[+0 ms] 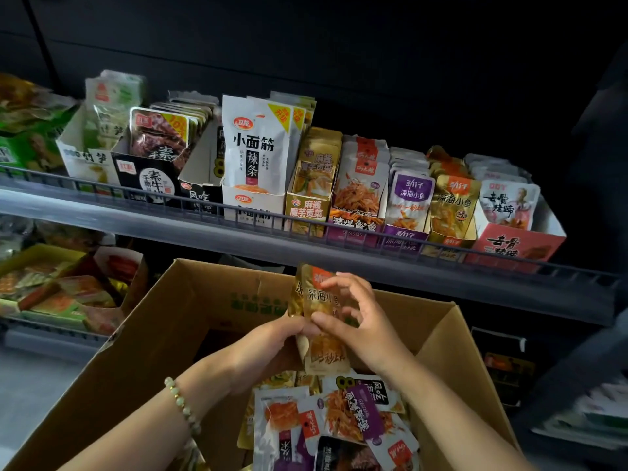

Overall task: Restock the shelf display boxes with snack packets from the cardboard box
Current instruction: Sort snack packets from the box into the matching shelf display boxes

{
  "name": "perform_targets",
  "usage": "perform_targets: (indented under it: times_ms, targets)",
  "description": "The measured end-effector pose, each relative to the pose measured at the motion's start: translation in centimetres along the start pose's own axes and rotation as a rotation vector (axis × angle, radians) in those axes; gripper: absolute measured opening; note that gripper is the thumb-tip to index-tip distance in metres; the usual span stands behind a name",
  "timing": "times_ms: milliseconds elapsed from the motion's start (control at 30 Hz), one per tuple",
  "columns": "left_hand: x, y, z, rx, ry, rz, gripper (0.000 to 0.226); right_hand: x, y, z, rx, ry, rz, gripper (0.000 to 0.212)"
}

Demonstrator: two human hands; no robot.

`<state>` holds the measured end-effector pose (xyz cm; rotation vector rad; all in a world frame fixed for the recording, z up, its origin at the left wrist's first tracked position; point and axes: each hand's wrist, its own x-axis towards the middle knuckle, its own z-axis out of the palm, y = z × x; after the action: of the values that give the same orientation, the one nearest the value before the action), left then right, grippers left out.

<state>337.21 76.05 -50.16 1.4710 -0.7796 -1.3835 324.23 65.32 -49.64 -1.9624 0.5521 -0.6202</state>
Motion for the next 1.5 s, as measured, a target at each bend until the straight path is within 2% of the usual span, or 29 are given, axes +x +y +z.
perform_targets:
  times_ms: [100,167,300,367,433,567,733,833,933,1000,1167,1367,1500]
  targets:
    - [-1.6,2.0,0.7,-0.107,-0.047,0.053,0.027,0.3,-0.1,-0.3,0.161,0.012,0.042,0.029]
    - [-2.8,2.5,0.6,-0.088,-0.069,0.108,0.025,0.2,-0.2,-0.7,0.218,0.079,0.02,0.028]
    - [-2.8,2.3,0.7,0.053,-0.009,0.104,0.029,-0.1,-0.5,-0.8,0.157,0.134,0.044,0.063]
    - [-2.4,2.0,0.5,0.11,-0.006,0.12,0.035,-0.1,-0.3,-0.8,0.084,0.115,0.051,0.067]
    - [-2.4,2.1,0.2,0.171,-0.044,0.132,0.041,-0.1,-0.5,-1.1,0.046,0.058,0.082,0.062]
    - [-2.5,2.0,-0.3,0.221,-0.148,0.125,0.05,-0.1,-1.1,-2.1,0.107,-0.052,0.15,0.059]
    - [-2.0,2.4,0.1,0.15,0.093,0.217,0.024,-0.2,-1.2,-2.5,0.198,0.198,0.156,0.06]
    - [-1.9,3.0,0.3,0.116,0.124,0.31,0.016,-0.1,-1.4,-3.6,0.241,0.148,0.186,0.062]
    - [-2.0,4.3,0.6,0.053,0.089,0.339,0.015,0.2,-2.3,-5.4,0.349,0.048,0.2,0.07]
    - [-2.1,5.5,0.9,0.029,0.033,0.329,0.019,0.3,-3.0,-6.5,0.409,0.03,0.196,0.065]
    - [-1.5,8.7,2.5,0.107,-0.055,0.327,0.026,-0.1,-4.3,-9.3,0.487,0.075,0.202,0.053]
    - [1.2,12.1,5.6,0.313,-0.144,0.363,0.019,-0.3,-4.4,-15.3,0.429,0.173,0.22,0.058]
    - [3.6,14.0,7.8,0.31,-0.202,0.383,0.017,-0.3,-4.5,-19.4,0.443,0.127,0.234,0.058]
